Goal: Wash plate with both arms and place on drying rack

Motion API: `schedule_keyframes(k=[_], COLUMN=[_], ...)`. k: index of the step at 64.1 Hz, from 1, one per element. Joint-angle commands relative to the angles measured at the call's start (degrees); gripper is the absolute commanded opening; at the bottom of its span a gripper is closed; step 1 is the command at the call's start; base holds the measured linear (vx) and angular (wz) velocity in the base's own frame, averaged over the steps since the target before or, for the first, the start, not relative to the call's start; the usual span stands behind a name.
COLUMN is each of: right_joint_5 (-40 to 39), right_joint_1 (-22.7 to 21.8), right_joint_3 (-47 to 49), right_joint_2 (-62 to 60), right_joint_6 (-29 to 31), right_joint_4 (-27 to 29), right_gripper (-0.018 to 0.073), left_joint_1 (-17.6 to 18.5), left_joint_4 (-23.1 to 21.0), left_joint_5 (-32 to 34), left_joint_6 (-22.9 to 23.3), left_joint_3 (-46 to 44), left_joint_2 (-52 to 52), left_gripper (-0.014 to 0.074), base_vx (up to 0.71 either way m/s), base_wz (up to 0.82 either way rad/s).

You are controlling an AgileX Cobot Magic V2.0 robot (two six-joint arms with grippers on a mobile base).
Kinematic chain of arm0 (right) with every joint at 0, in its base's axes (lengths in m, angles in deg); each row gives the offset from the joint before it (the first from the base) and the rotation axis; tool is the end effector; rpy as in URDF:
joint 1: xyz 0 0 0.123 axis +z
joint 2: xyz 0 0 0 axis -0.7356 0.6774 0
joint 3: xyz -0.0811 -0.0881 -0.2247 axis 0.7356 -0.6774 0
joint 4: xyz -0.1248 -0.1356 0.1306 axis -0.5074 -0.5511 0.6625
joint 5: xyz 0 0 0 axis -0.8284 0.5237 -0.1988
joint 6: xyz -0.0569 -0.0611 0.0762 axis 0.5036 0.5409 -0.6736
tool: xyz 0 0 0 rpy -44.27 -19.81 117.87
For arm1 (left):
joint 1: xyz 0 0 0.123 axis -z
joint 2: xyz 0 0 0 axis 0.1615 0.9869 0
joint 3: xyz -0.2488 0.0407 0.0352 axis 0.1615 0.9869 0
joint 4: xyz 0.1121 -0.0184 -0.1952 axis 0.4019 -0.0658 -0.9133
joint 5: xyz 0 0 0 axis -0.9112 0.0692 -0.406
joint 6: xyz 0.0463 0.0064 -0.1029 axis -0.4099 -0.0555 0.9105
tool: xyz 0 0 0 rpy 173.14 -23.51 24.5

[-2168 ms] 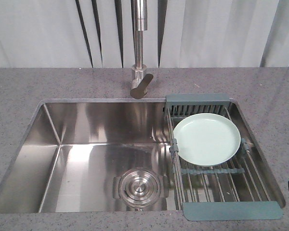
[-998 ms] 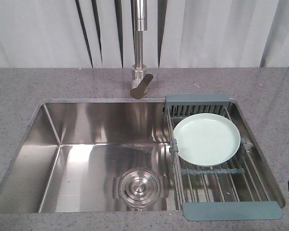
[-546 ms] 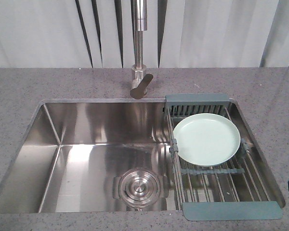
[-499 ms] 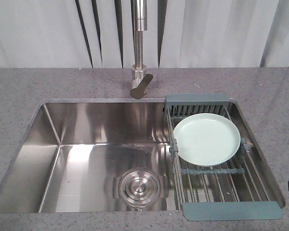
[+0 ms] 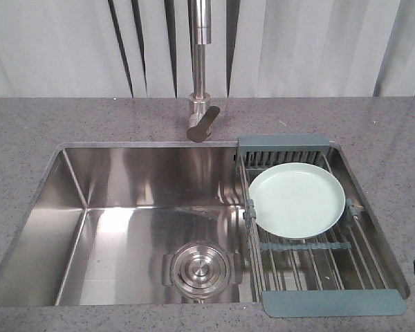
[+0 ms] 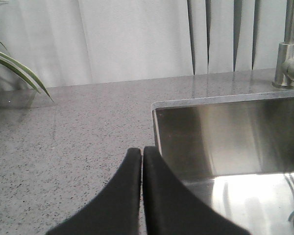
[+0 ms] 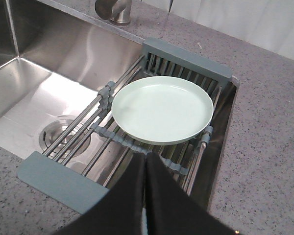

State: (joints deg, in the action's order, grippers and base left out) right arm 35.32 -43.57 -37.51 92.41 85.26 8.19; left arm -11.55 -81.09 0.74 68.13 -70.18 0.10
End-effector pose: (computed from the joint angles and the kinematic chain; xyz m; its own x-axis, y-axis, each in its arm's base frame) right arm 0.0963 0.0331 0.2627 -0.3142 -0.3339 -0.8887 -0.3996 0.8956 -0.1953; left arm 0.0830 0.0041 0.1947 -0.0366 -0.0037 -0.9993 -0.0477 0.9989 -0.0020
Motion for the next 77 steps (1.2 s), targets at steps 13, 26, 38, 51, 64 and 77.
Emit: schedule_keyframes(k=[13, 26, 38, 51, 64, 77], right_joint_5=[-11.5, -19.6, -21.0, -28.5, -38.4, -40.0], right_joint_1=[0.2, 0.2, 0.1, 0.0, 0.0, 0.0], right_joint_3=[-8.6, -20.1, -24.4, -27.1, -27.1, -27.1], right_joint_2=[-6.8, -16.5, -23.1, -23.0, -23.0, -23.0], right_joint_6=[-0.9, -15.6, -29.7, -38.8, -38.2, -38.2], right_joint_4=[-0.4, -5.0, -15.0, -23.1, -26.2, -26.1], right_gripper=[-0.0006, -0.0006, -0.0006, -0.0006, -0.0006, -0.0006], left_joint_1=[-0.1, -0.1, -0.1, -0.1, -0.1, -0.1], left_joint_4=[-0.5, -0.5, -0.5, -0.5, -0.5, -0.5], left_joint_5=[4.4, 4.4, 4.4, 4.4, 4.4, 4.4], left_joint_6=[0.2, 0.2, 0.2, 0.2, 0.2, 0.2], left_joint_3=[1.1, 1.1, 1.1, 1.1, 1.1, 1.1], left_joint_2=[-0.9, -0.9, -0.9, -0.9, -0.9, -0.9], left_gripper=[-0.0006, -0.0006, -0.0006, -0.0006, -0.0006, -0.0006], base_vx=[0.00, 0.00, 0.00, 0.00, 0.00, 0.00], base_wz=[0.00, 0.00, 0.00, 0.00, 0.00, 0.00])
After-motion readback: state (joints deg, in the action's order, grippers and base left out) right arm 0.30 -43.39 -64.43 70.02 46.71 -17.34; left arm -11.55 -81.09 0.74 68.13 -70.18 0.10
